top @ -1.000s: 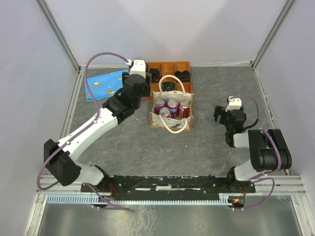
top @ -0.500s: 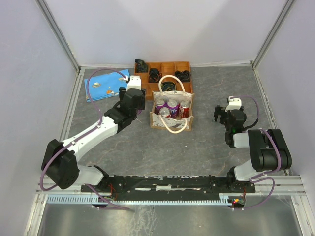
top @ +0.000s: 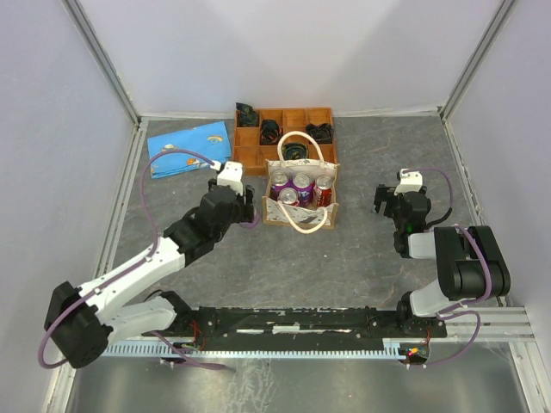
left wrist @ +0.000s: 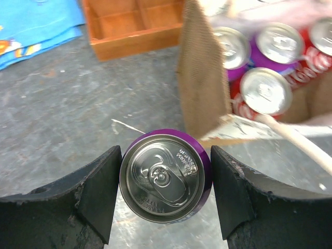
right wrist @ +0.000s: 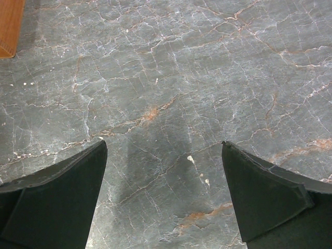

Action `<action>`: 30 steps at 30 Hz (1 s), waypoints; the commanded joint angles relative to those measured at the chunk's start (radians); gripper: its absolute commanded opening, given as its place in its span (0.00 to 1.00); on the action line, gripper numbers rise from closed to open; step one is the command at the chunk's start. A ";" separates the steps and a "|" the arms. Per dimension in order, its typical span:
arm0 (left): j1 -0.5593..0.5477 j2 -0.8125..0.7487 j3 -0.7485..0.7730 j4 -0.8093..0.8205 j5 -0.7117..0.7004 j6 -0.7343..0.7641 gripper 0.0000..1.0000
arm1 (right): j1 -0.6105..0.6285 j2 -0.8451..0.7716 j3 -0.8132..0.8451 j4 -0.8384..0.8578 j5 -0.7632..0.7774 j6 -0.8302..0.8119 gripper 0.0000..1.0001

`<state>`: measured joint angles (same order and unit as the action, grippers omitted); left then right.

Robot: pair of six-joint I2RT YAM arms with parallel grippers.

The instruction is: Take the beverage out of the canvas bag

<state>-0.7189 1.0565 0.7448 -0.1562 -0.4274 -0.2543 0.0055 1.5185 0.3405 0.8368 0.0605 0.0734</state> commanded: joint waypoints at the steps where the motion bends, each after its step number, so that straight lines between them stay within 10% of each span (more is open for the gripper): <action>1: -0.093 -0.070 -0.016 0.093 0.091 -0.041 0.03 | 0.002 -0.003 0.031 0.022 0.002 -0.014 0.99; 16: -0.415 0.166 0.009 0.272 0.216 0.125 0.03 | 0.004 -0.004 0.031 0.022 0.004 -0.014 0.99; 30: -0.489 0.389 0.128 0.377 0.174 0.230 0.03 | 0.003 -0.004 0.031 0.022 0.005 -0.014 0.99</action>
<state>-1.2030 1.4452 0.8093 0.0719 -0.2333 -0.0883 0.0063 1.5185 0.3420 0.8364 0.0605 0.0731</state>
